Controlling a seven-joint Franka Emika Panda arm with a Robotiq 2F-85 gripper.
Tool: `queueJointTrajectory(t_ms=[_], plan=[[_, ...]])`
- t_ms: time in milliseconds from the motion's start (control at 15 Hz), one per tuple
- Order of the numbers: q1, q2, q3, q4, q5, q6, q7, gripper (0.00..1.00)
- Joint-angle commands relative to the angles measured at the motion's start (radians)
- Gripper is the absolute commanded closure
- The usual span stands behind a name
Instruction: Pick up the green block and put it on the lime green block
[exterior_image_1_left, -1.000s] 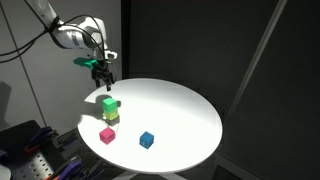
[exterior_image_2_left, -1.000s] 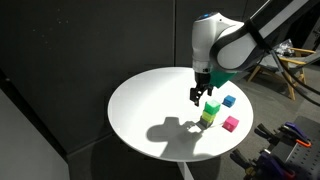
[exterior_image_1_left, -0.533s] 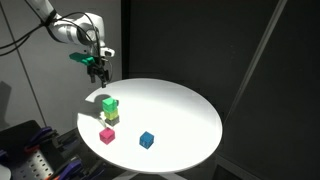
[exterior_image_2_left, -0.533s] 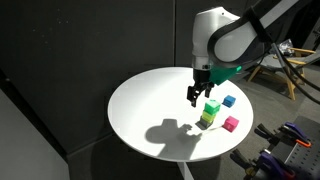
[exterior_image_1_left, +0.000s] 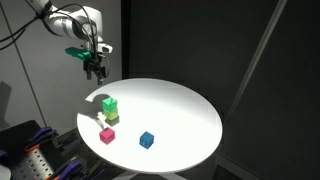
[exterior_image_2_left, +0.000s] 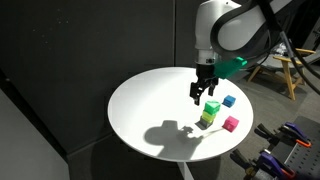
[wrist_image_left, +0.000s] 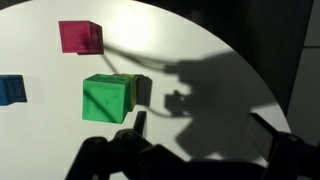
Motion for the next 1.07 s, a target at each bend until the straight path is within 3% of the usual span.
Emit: queueJointTrajectory(t_ms=[0,467,1000], plan=[[-0.007,-0.069,0.01,-0.023,0.0,-0.071,0.016,0.0],[-0.01,-0.149,0.017,-0.038,-0.002,-0.145,0.036,0.0],[-0.018,-0.257,0.03,-0.091,-0.006,-0.139,0.066,0.0]])
